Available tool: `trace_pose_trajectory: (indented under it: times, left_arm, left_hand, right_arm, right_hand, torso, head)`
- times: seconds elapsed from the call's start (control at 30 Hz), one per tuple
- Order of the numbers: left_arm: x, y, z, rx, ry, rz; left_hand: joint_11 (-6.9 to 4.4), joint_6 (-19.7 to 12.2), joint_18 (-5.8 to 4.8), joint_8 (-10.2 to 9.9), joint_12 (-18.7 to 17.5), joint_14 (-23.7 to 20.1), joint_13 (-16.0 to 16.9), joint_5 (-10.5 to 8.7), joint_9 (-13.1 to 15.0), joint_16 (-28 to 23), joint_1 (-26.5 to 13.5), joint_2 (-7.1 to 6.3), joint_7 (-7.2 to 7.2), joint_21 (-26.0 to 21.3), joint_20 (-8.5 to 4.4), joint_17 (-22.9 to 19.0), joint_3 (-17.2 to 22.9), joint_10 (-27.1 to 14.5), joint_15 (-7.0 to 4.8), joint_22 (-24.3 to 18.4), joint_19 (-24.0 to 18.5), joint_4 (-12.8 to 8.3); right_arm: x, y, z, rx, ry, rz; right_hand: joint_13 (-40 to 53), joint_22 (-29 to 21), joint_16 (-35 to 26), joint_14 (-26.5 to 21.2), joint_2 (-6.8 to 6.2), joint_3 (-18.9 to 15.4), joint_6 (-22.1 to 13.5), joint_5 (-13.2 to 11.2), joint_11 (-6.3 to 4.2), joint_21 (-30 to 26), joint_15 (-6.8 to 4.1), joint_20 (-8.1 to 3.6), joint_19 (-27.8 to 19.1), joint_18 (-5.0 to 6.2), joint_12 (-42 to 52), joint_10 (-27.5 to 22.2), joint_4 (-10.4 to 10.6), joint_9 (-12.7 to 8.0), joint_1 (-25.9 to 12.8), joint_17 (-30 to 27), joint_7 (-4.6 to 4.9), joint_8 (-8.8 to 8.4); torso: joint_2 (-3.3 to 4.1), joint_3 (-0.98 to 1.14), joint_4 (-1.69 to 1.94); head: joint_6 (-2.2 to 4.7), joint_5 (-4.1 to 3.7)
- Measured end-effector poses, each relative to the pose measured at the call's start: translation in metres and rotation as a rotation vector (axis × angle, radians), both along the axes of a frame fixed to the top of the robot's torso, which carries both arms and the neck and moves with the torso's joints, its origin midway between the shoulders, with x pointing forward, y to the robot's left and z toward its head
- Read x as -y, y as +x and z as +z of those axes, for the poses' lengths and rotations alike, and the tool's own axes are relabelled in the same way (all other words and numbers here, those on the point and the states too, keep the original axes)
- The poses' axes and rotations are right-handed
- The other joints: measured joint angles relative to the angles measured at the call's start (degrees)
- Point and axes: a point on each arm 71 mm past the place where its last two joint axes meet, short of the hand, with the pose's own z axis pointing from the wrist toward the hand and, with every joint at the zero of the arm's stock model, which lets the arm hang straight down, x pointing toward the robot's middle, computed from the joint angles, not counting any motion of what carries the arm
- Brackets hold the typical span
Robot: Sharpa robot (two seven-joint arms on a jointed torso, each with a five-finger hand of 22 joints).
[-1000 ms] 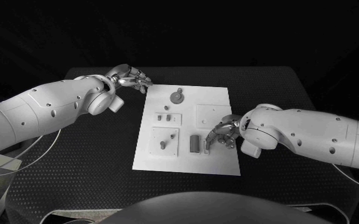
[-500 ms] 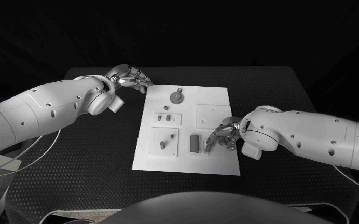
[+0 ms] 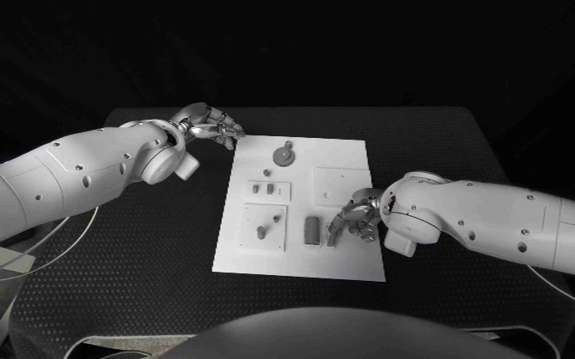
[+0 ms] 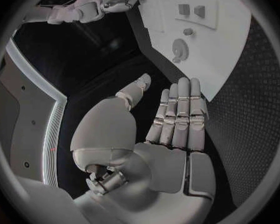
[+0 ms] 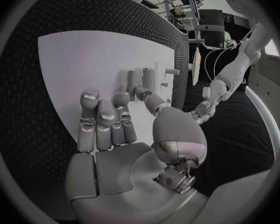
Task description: Assemble the parts on the task board
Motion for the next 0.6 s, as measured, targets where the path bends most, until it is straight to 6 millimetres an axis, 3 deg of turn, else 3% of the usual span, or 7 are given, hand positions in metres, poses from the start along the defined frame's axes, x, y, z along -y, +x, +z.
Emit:
trace_pose_trajectory:
  times: [0.6]
  left_arm:
    - [-0.0005,-0.0002,0.0,-0.001,0.0,0.0]
  left_hand:
    - [0.0,0.01,0.0,0.0,0.23,0.0,-0.01,0.0,-0.05,-0.02,0.0,0.0,0.01,0.0,0.0,0.07,0.0,0.0,0.0,0.01,0.0,0.0]
  right_arm:
    - [-0.0036,0.0018,-0.0006,0.034,-0.017,0.041]
  right_hand:
    - [0.01,0.0,-0.08,0.03,-0.24,0.32,-0.05,0.0,0.0,-0.22,0.15,0.02,0.0,0.0,0.0,0.01,0.31,-0.24,-0.21,0.0,0.02,-0.19]
  torso:
    - [-0.01,-0.03,-0.01]
  head:
    - [0.0,0.26]
